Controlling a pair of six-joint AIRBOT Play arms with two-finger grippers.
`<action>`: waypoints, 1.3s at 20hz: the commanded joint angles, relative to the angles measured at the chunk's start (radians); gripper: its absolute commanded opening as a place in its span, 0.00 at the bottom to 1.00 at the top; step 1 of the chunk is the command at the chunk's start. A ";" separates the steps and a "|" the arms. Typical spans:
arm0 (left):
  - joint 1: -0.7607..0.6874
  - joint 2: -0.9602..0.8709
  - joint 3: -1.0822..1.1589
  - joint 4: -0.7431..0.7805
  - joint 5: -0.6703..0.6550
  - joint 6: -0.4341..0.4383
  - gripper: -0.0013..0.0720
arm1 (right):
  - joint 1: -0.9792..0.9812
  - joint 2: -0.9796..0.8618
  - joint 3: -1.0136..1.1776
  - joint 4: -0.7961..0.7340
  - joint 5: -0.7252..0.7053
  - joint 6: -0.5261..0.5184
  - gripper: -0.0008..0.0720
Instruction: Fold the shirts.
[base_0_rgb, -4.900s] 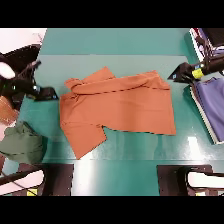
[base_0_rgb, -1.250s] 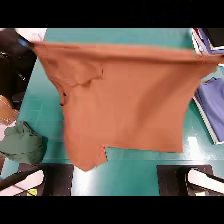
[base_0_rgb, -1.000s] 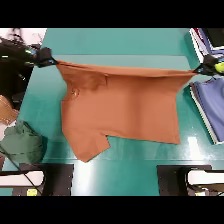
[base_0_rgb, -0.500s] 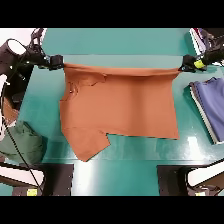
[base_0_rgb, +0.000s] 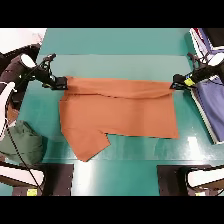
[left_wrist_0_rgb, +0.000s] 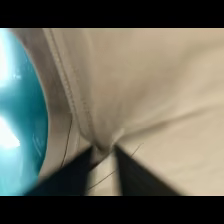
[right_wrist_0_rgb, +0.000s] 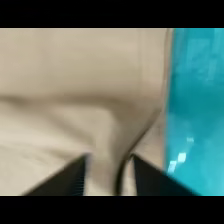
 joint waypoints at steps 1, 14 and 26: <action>0.000 0.007 -0.029 0.006 -0.022 -0.060 0.80 | -0.020 0.017 -0.047 0.120 0.005 -0.001 0.53; 0.000 0.618 -0.623 0.111 -0.174 -0.144 0.70 | -0.041 0.535 -0.360 0.122 0.055 -0.031 0.53; -0.001 0.770 -1.037 -0.166 0.069 -0.149 0.70 | -0.041 0.594 -0.371 0.130 0.022 -0.031 0.53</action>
